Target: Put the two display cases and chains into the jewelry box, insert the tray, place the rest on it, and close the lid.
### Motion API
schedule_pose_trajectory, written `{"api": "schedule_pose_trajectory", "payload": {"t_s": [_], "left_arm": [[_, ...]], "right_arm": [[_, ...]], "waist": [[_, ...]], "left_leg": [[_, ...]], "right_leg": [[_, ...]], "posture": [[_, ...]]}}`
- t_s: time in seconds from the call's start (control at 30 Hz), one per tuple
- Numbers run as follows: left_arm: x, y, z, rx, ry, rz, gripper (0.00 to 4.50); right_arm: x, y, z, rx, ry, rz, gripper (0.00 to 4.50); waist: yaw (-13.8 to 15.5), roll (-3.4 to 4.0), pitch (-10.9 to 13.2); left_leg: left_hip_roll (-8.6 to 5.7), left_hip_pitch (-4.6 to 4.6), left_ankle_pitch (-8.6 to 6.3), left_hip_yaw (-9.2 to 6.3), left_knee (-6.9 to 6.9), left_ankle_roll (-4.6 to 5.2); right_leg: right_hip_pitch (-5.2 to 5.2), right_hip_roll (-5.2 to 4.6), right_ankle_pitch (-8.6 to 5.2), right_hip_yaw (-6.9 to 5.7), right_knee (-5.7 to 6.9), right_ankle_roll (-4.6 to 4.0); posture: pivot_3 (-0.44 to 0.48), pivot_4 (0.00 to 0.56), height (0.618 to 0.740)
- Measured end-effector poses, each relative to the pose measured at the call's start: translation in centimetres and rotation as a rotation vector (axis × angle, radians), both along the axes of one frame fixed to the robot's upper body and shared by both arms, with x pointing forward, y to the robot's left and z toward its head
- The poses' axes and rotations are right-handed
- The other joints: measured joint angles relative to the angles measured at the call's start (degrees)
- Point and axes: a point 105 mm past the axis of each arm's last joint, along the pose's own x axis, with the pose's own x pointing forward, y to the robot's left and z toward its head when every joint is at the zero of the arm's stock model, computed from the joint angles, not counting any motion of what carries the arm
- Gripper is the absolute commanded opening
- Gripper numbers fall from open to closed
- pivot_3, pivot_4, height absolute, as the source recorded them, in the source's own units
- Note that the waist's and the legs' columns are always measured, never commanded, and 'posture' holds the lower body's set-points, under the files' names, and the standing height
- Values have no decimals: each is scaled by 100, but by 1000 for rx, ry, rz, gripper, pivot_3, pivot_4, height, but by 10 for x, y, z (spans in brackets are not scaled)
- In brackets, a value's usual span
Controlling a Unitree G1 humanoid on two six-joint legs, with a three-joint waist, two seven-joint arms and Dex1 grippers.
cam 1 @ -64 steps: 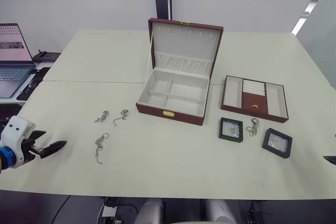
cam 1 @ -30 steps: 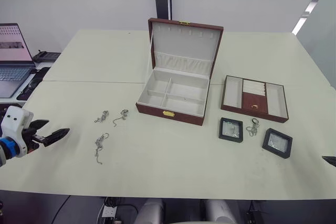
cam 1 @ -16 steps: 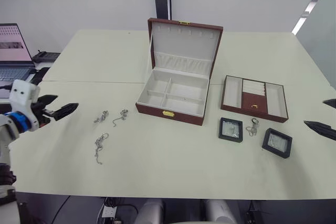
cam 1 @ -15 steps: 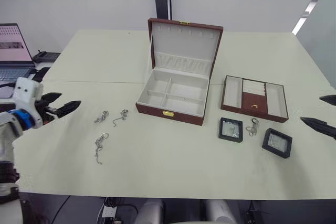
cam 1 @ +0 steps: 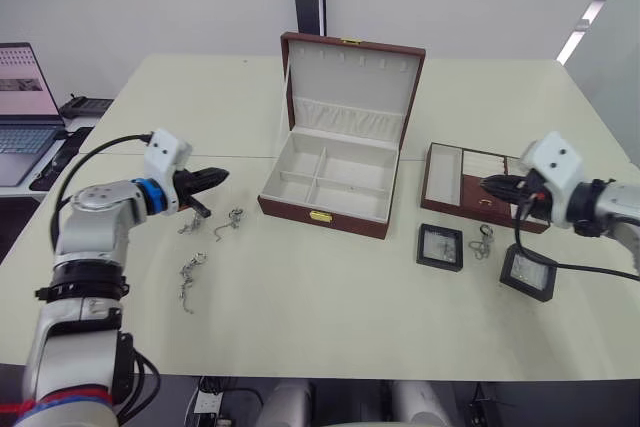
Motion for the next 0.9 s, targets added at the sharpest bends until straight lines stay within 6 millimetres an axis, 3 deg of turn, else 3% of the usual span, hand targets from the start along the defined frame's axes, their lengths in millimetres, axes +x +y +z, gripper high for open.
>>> {"api": "schedule_pose_trajectory", "payload": {"t_s": [0.17, 0.4, 0.63, 0.9], "left_arm": [[24, -19, 1, 9, -9, 10, 0], [27, -31, -18, 7, 65, -18, 0], [26, -39, -25, -13, 95, -35, 0], [22, -44, -26, -33, 128, -80, 0]], "right_arm": [[31, 29, -18, -7, -8, 24, 21], [57, 56, -30, -9, -9, 26, 21], [64, 78, -43, -8, 16, 51, 21], [63, 97, -40, 15, 14, 104, 21]], "waist": [[-41, -1, -1], [-139, -9, -4], [-143, -8, -5], [-141, -8, -5]], "left_leg": [[-1, 0, 4, 1, 5, -7], [1, -47, 7, 24, 23, -12], [0, -93, 7, 19, 75, -12], [-2, -98, 7, 18, 76, -12]], "right_leg": [[-6, 1, 2, 1, 12, -1], [-102, -9, 3, -5, 88, -2], [-136, -5, 11, -5, 100, -15], [-140, -7, 12, -4, 101, -15]], "posture": [[0, 150, 740], [0, 150, 740], [0, 150, 740], [0, 150, 740]]}}
